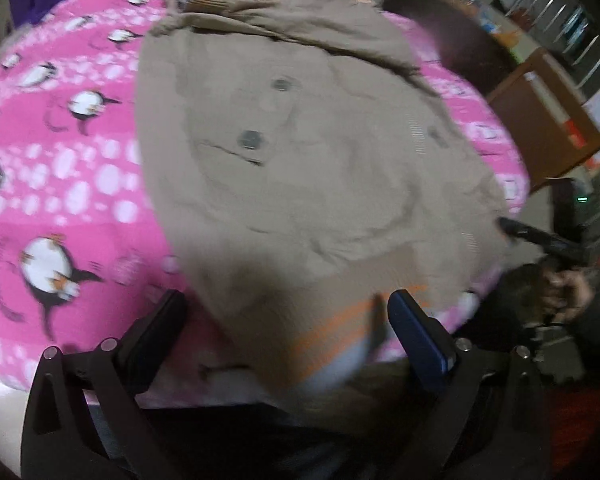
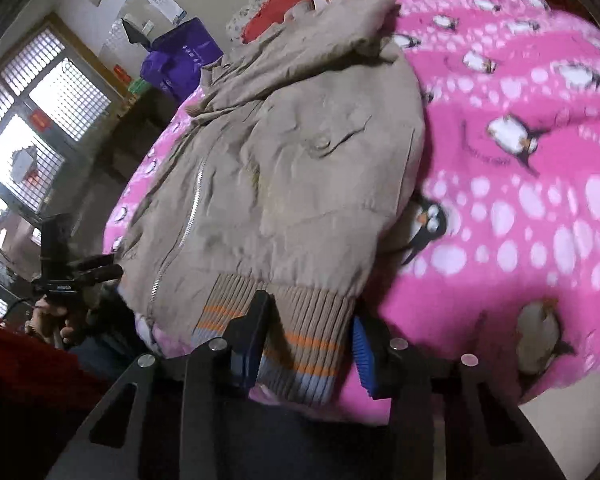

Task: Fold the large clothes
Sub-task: 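Grasp the ribbed hem with the right tool while the left tool grasps the hem too, then lift the hem with both tools and fold it toward the collar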

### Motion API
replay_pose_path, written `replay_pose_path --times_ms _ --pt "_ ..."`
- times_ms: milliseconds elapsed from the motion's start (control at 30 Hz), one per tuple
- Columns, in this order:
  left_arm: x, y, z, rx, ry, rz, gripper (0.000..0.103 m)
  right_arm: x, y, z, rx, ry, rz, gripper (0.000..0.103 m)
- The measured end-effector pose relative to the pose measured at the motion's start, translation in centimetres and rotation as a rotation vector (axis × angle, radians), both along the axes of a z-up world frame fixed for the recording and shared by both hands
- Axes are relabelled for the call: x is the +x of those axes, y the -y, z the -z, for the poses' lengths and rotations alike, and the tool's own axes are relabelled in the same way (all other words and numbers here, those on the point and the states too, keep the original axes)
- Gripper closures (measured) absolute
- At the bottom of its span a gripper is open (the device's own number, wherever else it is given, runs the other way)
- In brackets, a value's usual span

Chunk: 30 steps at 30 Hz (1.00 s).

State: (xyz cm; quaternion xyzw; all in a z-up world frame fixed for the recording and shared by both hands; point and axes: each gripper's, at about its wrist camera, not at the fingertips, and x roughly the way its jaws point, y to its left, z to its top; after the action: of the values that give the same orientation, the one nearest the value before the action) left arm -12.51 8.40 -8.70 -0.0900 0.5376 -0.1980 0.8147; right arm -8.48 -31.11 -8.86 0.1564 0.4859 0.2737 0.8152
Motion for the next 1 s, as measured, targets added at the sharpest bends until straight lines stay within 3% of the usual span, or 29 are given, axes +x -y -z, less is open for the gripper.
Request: replay_pose_path --times_ms 133,267,367,467,533,567,633,700,767,833,933,1000 --pt "0.6 -1.2 0.2 -0.042 -0.004 -0.058 0.011 0.1 -0.4 0.5 -0.004 0.001 -0.003 0.050" --pt "1.3 -1.9 0.5 -0.094 -0.034 -0.132 0.011 0.1 -0.5 0.8 0.003 0.009 0.007 0.047" --pt "1.3 0.2 0.2 -0.077 -0.039 -0.055 0.011 -0.1 -0.5 0.9 0.009 0.021 0.009 0.045" --pt "1.4 -0.1 -0.3 -0.111 -0.034 -0.050 0.028 -0.2 -0.5 0.9 0.011 0.025 0.010 0.045" --pt "1.8 -2.1 0.1 -0.115 -0.034 -0.139 0.041 -0.2 -0.4 0.8 0.011 0.029 0.012 0.045" --pt "2.1 -2.8 0.9 -0.168 -0.085 -0.165 0.045 -0.2 -0.4 0.7 0.011 0.031 0.015 0.045" --pt "2.0 -2.4 0.7 -0.182 -0.082 -0.133 0.047 -0.3 -0.5 0.6 0.014 0.039 0.013 0.043" --pt "1.9 -1.5 0.0 -0.128 -0.050 -0.086 0.050 -0.4 -0.6 0.4 0.008 0.046 0.011 0.043" --pt "2.2 -2.1 0.7 -0.141 -0.072 -0.120 0.061 -0.4 -0.7 0.2 0.001 0.062 0.014 0.044" --pt "2.4 -2.9 1.2 -0.156 -0.082 -0.170 0.083 -0.4 -0.7 0.0 0.003 0.071 0.017 0.047" --pt "2.3 -3.6 0.9 -0.171 -0.054 -0.212 0.089 -0.3 -0.5 -0.4 -0.004 0.099 0.035 0.063" --pt "2.3 -3.5 1.2 -0.162 -0.051 -0.201 0.089 -0.2 -0.3 -0.3 0.022 0.104 0.042 0.064"
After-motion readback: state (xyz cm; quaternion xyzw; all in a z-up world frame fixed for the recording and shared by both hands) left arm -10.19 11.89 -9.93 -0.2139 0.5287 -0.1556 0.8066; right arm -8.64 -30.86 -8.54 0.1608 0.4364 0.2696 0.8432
